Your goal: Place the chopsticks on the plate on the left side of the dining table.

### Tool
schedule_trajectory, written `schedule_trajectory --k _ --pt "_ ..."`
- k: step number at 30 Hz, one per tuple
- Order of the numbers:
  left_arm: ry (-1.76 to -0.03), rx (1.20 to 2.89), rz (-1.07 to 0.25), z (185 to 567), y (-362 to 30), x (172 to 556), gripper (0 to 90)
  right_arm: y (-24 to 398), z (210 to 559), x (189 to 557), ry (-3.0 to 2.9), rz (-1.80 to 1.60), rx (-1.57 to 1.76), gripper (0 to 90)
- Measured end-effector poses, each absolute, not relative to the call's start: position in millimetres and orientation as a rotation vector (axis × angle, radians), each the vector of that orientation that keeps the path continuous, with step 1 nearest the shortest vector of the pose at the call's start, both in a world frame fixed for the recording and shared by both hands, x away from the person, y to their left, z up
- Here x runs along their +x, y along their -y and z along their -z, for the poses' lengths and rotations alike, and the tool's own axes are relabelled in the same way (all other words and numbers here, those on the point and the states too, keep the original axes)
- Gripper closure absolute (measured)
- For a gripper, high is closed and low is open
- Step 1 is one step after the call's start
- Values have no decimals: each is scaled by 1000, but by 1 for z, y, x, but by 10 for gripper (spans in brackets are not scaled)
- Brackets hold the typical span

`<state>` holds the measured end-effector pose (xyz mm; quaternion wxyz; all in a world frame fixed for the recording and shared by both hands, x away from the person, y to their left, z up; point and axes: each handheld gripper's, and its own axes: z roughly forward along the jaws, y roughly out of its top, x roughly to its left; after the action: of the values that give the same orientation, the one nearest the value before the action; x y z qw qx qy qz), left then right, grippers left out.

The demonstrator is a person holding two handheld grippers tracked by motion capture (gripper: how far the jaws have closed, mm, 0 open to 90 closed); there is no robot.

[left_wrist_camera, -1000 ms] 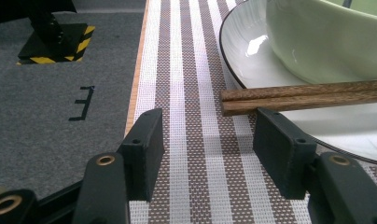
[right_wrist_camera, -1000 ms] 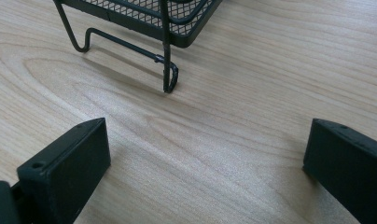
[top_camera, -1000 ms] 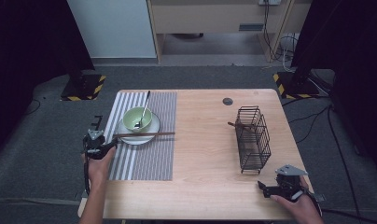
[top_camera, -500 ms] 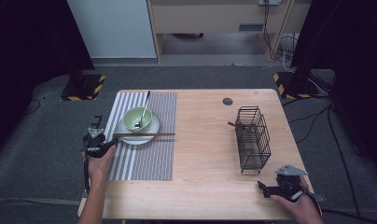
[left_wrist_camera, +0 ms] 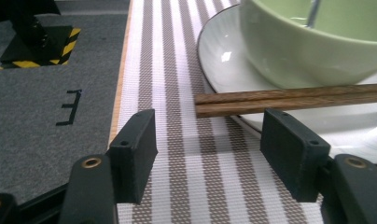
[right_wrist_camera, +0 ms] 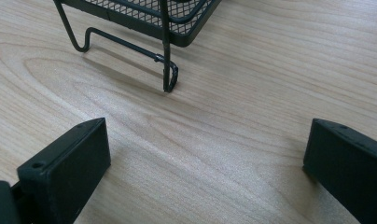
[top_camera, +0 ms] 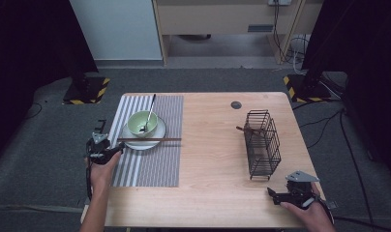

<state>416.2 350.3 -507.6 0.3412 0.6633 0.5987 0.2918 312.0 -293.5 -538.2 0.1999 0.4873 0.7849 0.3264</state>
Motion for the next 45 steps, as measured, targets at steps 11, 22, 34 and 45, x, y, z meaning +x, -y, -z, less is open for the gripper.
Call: schedule_trajectory --k 11,22,34,45 --pt "-1487 1746 -690 494 -336 408 231 293 538 312 -2194 -911 1363 5" --pt "-1396 1790 -625 486 -316 402 119 293 538 312 -2196 -911 1362 6" --pt "-1314 1842 -593 484 -289 396 84 293 538 312 -2195 -911 1362 6" --pt "-1232 1866 -570 477 -258 390 75 293 538 313 -2196 -909 1362 5"
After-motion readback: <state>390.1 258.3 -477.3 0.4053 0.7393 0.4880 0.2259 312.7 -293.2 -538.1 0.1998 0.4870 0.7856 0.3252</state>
